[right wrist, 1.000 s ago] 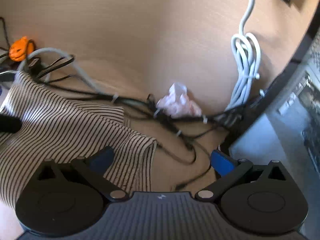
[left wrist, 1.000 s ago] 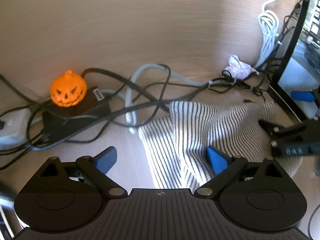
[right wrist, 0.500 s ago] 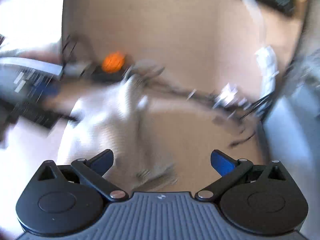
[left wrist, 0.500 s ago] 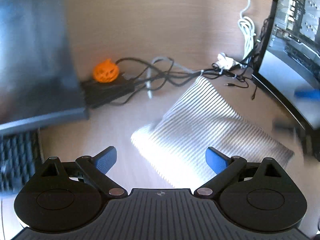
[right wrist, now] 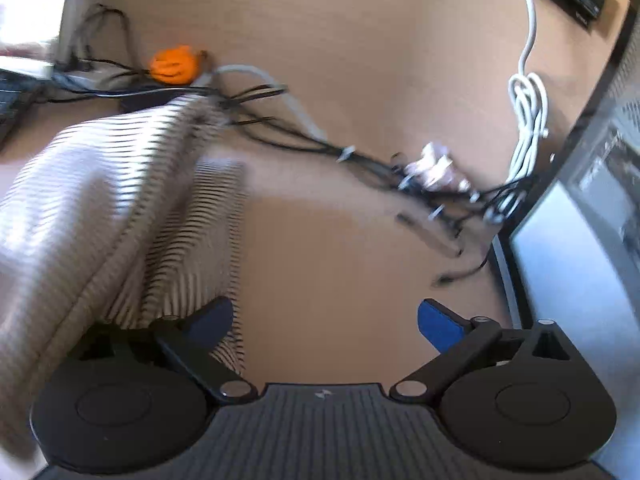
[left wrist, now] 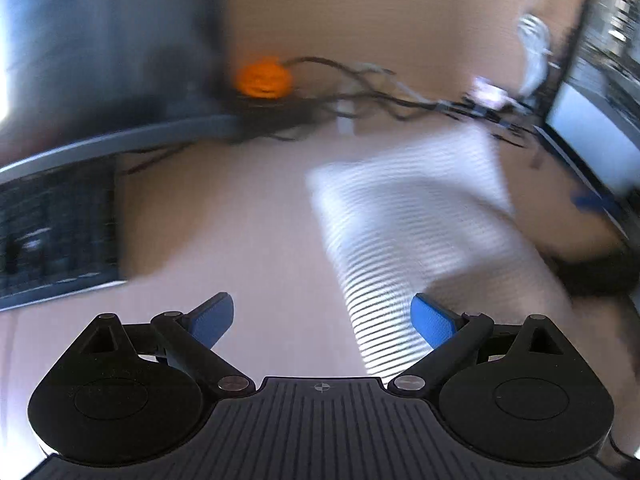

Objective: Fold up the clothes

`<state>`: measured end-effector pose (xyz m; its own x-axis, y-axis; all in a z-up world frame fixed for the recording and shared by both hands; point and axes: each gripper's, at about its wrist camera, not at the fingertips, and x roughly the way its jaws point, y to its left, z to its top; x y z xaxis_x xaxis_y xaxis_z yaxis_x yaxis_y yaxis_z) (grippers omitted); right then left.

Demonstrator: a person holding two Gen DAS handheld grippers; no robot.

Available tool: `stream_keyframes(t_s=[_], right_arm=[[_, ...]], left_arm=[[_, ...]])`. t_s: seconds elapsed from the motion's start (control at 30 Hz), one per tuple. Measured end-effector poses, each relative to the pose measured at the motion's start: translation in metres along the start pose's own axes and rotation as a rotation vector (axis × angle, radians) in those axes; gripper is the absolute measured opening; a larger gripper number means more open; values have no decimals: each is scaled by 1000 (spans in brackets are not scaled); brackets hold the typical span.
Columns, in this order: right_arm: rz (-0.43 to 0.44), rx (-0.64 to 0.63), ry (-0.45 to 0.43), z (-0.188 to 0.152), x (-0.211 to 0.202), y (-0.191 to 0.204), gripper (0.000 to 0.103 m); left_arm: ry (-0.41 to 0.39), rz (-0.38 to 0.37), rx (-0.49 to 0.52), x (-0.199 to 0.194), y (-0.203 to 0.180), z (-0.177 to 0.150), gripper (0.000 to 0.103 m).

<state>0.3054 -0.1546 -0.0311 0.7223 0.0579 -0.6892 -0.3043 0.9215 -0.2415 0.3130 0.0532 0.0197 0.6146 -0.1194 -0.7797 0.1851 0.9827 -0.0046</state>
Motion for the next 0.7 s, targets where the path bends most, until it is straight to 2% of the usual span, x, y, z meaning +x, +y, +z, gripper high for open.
stream_keyframes(t_s=[0.13,0.17,0.23,0.3,0.33,0.4,0.47,0.53,0.63,0.7], right_arm=[[333,-99,-62,-11,-54,33,100],[362,-97,-87,-7,-63,33,101],[355,-44,-134,5,-74,22,102],[360,65,-172,20,-77,3,103],[363,99,-171,28,-72,-2,103],[370,163,-164,42,-60,-13,103],[370,154,-139,49,-41,-10,103],[366,126,-74,49,-17,-3,103],[361,34,50,28,-1,29,103],[364,36,41,15,-12,44,103]], left_arm=[[-20,97,-70,-13,39,-5,98],[-27,109,-89,-19,48,-7,98],[-40,118,-119,-30,61,-12,98],[-39,113,-147,-38,69,-21,98],[-31,99,-169,-41,71,-25,98],[-5,6,-258,-45,76,-34,98],[26,-118,-363,-44,79,-42,98],[56,-236,-448,-39,77,-50,98],[60,-273,-479,-34,74,-52,98],[54,-245,-479,-32,77,-49,98]])
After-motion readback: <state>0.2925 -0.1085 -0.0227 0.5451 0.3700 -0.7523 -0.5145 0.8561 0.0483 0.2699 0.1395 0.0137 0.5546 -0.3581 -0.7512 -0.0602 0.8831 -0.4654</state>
